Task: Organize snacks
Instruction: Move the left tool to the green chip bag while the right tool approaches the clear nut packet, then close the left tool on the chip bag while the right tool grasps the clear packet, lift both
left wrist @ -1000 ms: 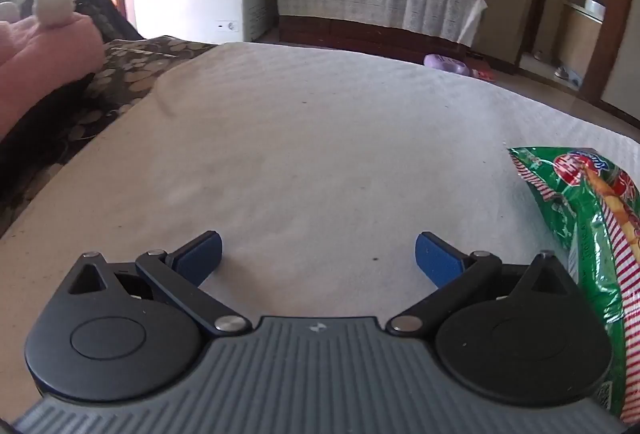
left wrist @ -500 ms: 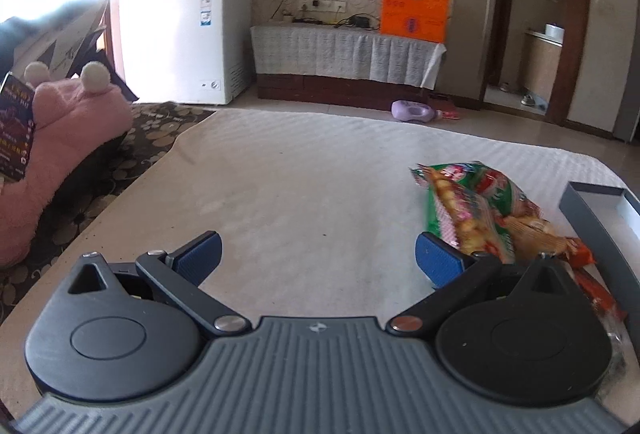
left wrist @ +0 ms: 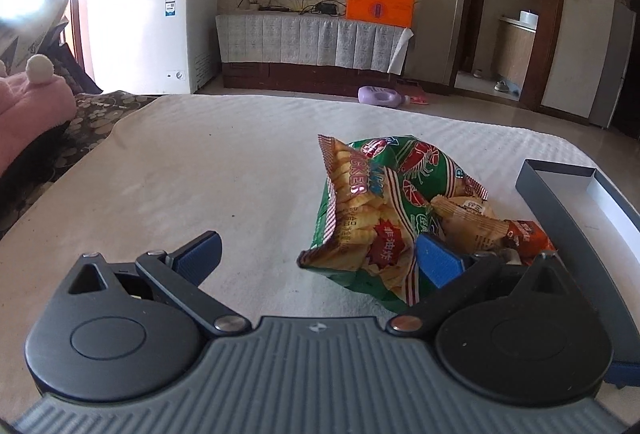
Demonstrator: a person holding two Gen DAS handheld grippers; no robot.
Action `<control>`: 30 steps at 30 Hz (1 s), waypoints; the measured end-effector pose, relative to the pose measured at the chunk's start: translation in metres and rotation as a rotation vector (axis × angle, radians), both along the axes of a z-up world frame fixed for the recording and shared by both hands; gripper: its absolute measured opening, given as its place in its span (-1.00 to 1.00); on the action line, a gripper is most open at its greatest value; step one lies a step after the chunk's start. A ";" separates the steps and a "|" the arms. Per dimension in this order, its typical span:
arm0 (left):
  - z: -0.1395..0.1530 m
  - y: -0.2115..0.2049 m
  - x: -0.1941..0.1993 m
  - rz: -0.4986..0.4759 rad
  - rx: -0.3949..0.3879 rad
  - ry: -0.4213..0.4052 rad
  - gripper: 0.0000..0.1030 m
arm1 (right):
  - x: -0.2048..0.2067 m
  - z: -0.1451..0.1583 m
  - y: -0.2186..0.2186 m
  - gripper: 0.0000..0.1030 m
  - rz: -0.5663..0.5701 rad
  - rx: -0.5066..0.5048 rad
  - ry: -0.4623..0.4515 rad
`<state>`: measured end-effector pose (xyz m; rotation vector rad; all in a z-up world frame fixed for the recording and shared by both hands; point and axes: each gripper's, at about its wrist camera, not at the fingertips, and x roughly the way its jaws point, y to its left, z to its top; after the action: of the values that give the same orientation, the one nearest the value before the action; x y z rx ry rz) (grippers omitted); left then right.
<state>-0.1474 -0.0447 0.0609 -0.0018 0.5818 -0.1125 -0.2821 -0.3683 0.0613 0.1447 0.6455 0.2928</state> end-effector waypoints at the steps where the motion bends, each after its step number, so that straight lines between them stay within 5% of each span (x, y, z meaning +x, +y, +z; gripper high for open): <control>1: -0.001 -0.002 0.004 -0.002 0.007 -0.008 1.00 | 0.002 -0.002 0.001 0.58 -0.003 -0.002 0.010; 18: -0.037 -0.008 0.050 -0.062 -0.130 0.154 1.00 | 0.030 -0.004 0.023 0.67 0.057 -0.133 -0.011; 26: -0.039 -0.035 0.045 -0.114 0.027 0.097 1.00 | 0.034 -0.010 0.028 0.75 0.079 -0.192 -0.021; 30: -0.040 -0.033 0.045 -0.136 0.006 0.103 0.85 | 0.031 -0.008 0.025 0.65 0.085 -0.179 -0.024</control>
<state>-0.1025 -0.0778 0.0210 0.0384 0.6853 -0.2434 -0.2508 -0.3435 0.0529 -0.0583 0.6523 0.3167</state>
